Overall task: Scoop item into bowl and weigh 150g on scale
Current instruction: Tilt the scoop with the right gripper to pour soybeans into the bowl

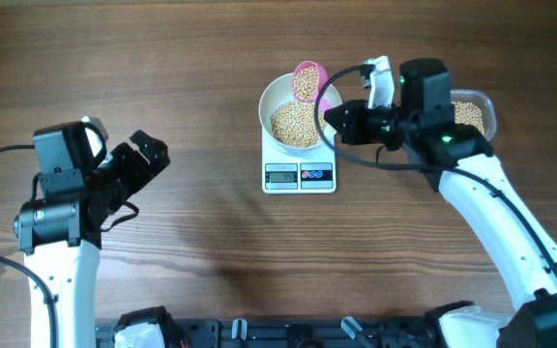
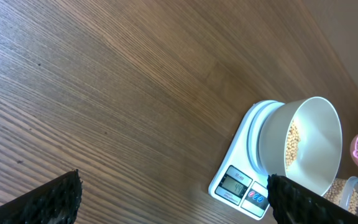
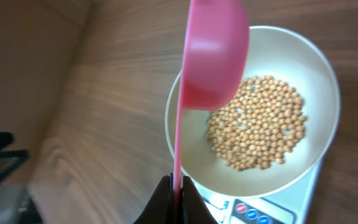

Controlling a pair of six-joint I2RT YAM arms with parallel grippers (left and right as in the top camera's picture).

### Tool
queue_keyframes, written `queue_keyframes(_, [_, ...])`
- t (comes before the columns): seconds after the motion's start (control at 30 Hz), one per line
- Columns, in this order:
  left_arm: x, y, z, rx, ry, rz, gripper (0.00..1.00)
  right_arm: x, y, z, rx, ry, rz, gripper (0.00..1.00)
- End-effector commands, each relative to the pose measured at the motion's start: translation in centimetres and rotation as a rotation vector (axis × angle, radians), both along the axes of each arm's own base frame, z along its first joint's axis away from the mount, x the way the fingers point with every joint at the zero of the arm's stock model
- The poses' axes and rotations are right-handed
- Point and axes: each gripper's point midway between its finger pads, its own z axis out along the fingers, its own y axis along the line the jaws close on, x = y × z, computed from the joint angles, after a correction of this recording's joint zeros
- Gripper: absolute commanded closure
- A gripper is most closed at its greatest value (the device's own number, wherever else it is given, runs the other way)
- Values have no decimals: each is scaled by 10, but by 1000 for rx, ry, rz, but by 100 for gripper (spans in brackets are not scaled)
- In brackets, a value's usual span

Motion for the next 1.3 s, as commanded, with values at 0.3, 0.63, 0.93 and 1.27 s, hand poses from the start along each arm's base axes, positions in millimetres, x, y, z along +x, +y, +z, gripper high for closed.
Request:
queue_keyframes(0.3, [1, 8, -1, 30, 3, 21, 0, -2, 16, 1, -351, -242, 23, 96])
queue_keyframes(0.63, [1, 9, -2, 39, 4, 27, 0, -5, 13, 3, -586, -342, 42, 96])
queue_keyframes(0.93, [1, 9, -2, 39, 5, 27, 0, -4, 9, 2, -651, -377, 75, 96])
queue_keyframes(1.27, [1, 9, -2, 39, 4, 28, 0, -3, -4, 7, -949, -510, 128, 96])
